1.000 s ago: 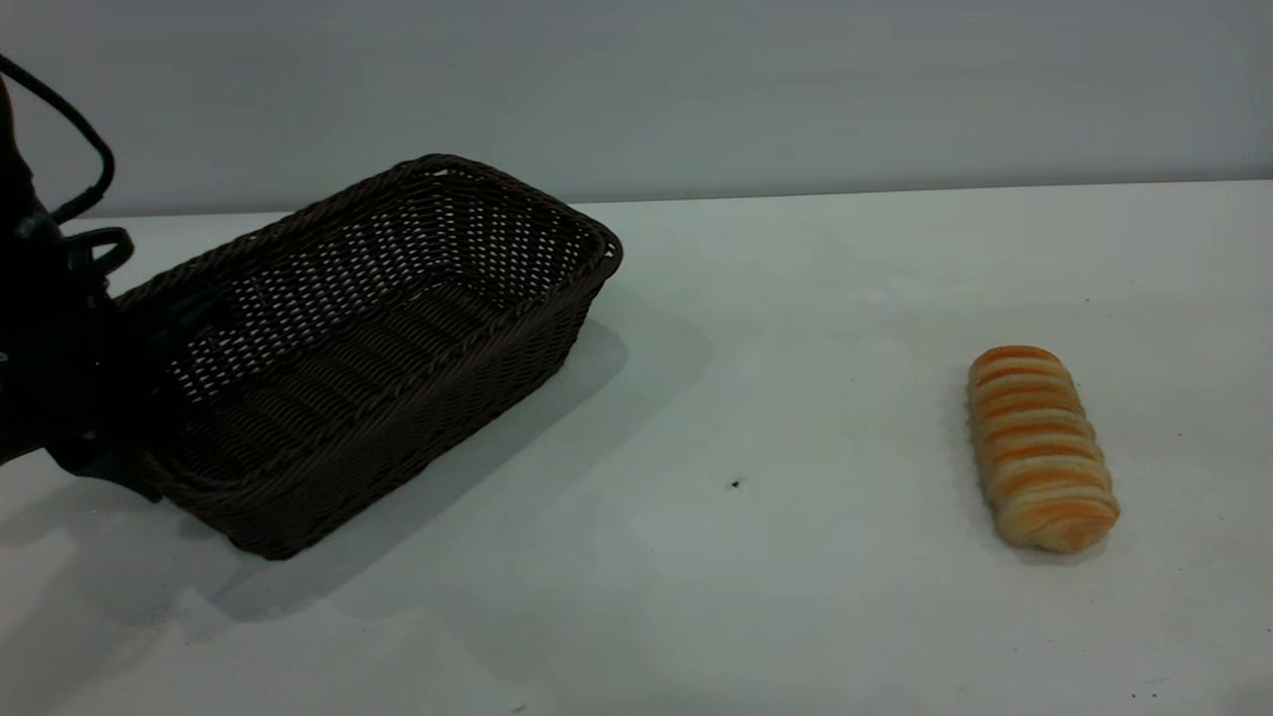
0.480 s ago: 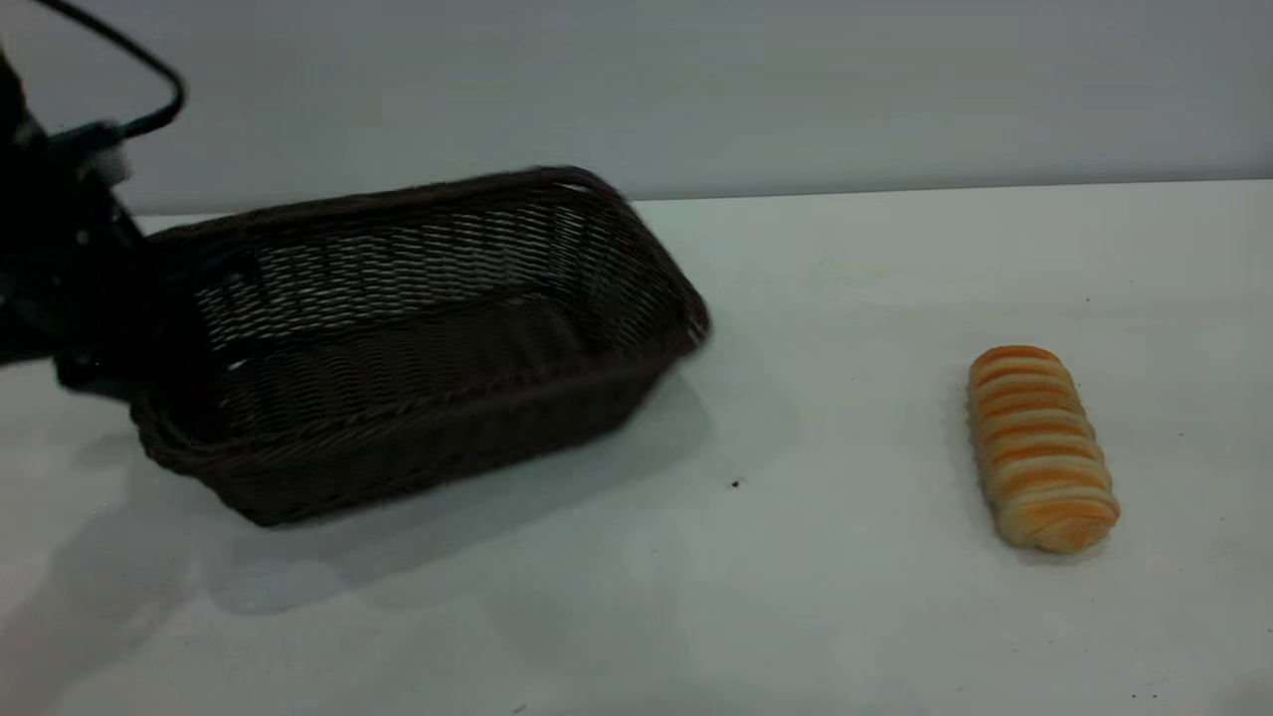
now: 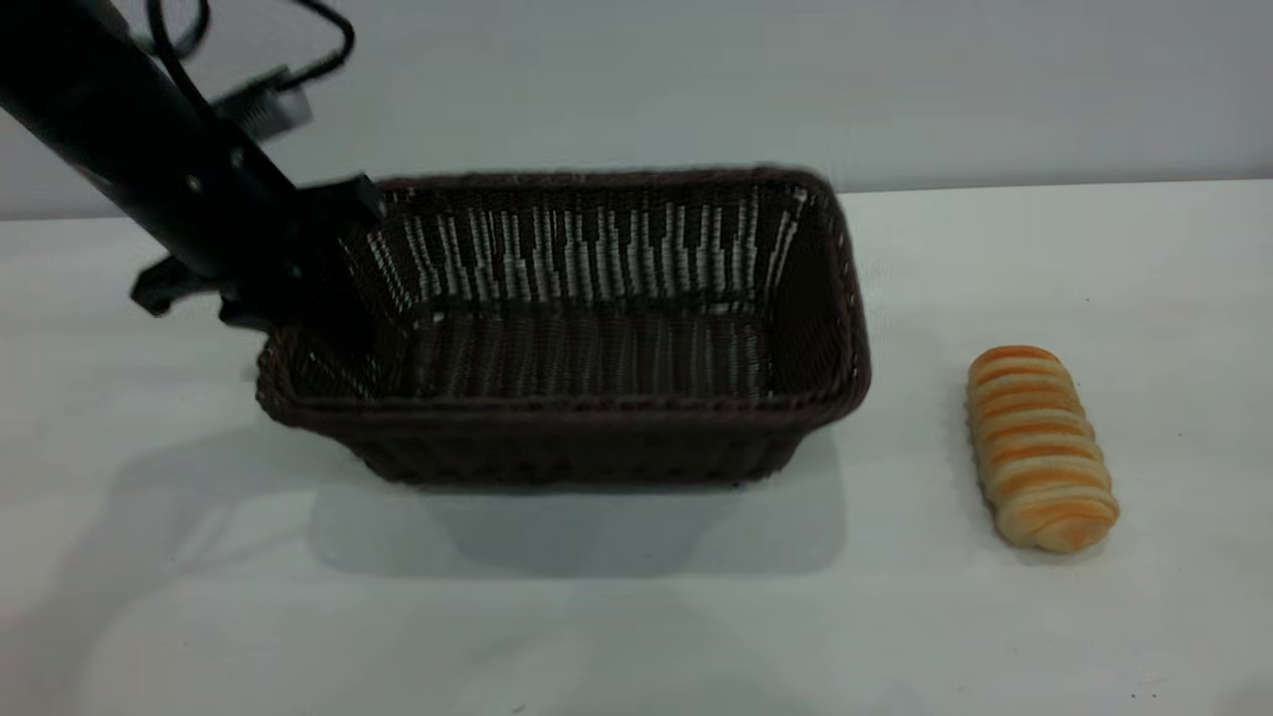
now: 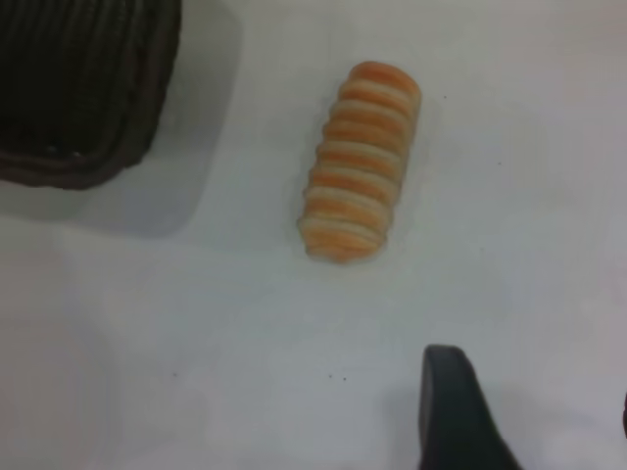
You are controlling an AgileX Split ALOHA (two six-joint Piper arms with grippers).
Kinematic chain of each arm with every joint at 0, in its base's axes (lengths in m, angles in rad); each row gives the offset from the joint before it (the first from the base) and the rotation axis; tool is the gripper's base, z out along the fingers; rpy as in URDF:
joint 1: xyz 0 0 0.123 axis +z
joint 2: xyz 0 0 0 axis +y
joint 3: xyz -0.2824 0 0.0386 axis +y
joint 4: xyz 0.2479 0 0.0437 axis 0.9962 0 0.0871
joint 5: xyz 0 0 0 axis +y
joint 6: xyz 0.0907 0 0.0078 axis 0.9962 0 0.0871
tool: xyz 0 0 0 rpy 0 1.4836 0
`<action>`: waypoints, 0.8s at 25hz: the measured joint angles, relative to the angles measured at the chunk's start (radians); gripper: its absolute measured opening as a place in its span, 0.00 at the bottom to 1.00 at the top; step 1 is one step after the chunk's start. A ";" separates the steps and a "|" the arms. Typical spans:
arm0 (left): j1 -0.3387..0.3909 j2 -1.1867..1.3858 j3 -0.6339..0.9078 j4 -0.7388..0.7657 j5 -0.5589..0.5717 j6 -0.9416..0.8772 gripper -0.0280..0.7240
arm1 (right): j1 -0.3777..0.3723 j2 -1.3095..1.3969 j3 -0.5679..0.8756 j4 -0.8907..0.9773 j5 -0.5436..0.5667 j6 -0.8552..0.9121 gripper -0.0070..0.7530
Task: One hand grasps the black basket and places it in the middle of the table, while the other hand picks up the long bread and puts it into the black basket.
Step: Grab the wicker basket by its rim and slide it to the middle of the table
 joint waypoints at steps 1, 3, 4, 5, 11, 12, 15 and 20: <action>0.000 0.015 0.000 0.001 -0.004 0.000 0.23 | 0.000 0.000 0.000 0.000 0.000 0.000 0.52; 0.000 0.039 -0.004 0.007 -0.008 0.001 0.23 | 0.000 0.000 0.000 0.000 0.000 0.000 0.52; 0.000 0.050 -0.007 0.006 -0.008 0.005 0.23 | 0.000 0.000 0.000 0.000 0.000 0.000 0.52; 0.000 0.056 -0.011 0.004 -0.009 0.009 0.23 | 0.000 0.000 0.000 0.000 -0.001 0.000 0.52; 0.000 0.060 -0.017 0.005 -0.003 0.015 0.23 | 0.000 0.000 0.000 0.000 -0.001 0.000 0.52; 0.000 0.060 -0.018 0.006 -0.001 0.016 0.23 | 0.000 0.000 0.000 0.000 -0.001 0.000 0.52; 0.000 0.060 -0.025 0.008 0.012 0.016 0.27 | 0.000 0.000 0.000 0.000 -0.001 -0.001 0.52; 0.000 0.008 -0.029 0.025 0.047 0.011 0.63 | 0.000 0.000 0.000 0.000 -0.001 -0.001 0.52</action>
